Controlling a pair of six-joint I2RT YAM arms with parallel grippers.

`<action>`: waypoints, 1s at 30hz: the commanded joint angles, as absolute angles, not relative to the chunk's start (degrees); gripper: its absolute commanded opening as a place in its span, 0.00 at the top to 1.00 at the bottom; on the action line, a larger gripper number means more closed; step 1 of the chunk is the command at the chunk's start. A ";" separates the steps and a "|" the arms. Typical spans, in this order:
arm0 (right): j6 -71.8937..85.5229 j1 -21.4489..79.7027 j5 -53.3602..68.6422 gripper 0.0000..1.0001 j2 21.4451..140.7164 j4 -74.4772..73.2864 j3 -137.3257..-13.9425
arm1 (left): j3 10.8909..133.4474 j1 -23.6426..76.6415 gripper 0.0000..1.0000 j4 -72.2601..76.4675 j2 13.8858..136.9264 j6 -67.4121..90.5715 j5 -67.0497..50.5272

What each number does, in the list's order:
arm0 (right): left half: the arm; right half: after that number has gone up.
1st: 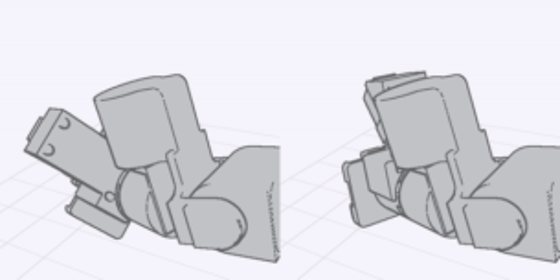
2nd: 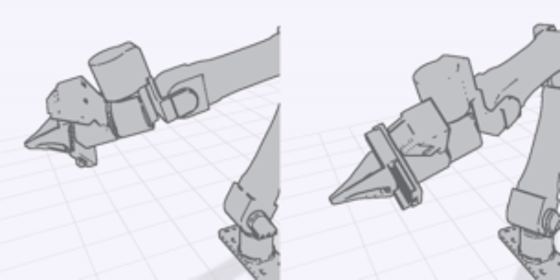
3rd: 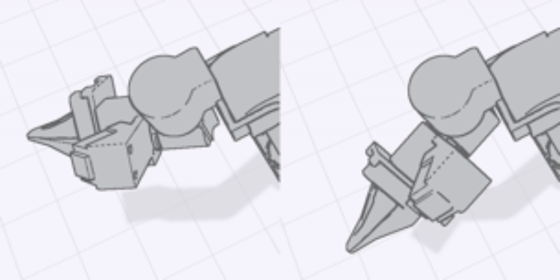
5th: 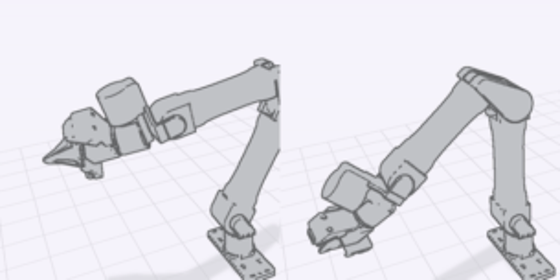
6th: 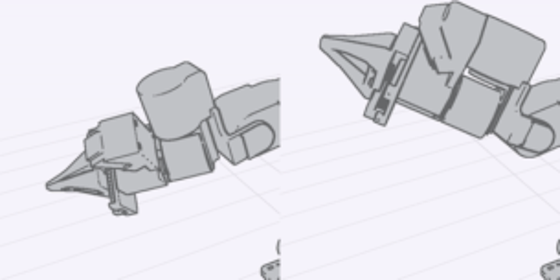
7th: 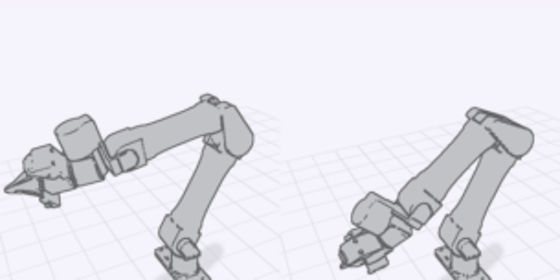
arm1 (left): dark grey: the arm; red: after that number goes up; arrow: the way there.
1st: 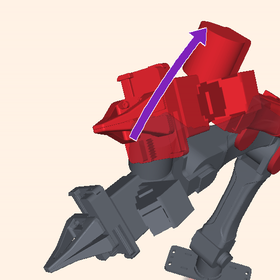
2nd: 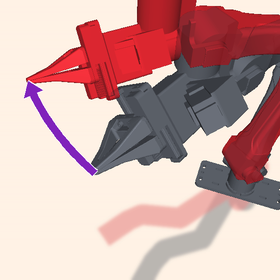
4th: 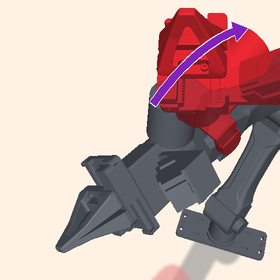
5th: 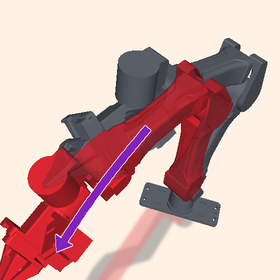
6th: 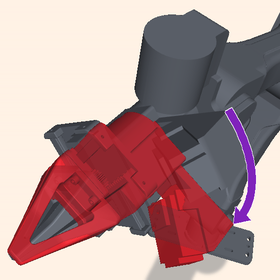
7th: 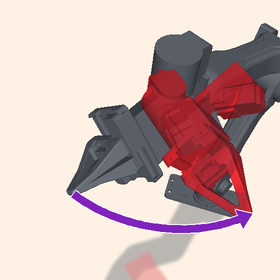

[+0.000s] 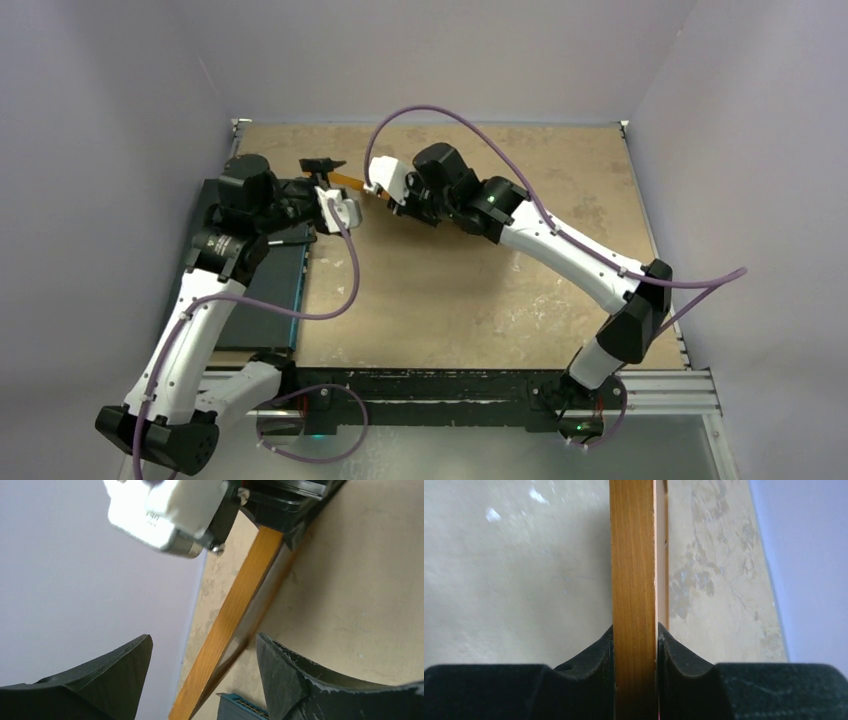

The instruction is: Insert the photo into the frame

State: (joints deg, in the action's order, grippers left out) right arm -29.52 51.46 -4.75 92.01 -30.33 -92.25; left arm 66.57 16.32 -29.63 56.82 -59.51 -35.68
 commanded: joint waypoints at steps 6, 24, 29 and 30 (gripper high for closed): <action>-16.07 44.44 14.80 0.79 94.40 -35.76 -109.31 | 81.47 2.71 0.26 -30.86 61.81 -34.03 -50.92; 6.11 12.08 42.11 0.83 117.19 -31.86 -120.75 | 81.54 1.85 0.29 -34.34 67.03 -32.19 -53.42; 10.19 6.85 43.16 0.82 115.81 -25.87 -115.08 | 79.53 1.68 0.30 -33.77 67.67 -32.46 -53.65; 10.57 6.19 43.40 0.82 115.22 -24.76 -113.10 | 79.09 1.70 0.30 -33.80 68.06 -32.45 -53.56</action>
State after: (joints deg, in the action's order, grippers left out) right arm 6.15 7.03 38.35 114.63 -25.02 -118.87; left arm 80.60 2.26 -33.93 67.51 -32.99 -51.66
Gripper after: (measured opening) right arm 0.284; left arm 0.702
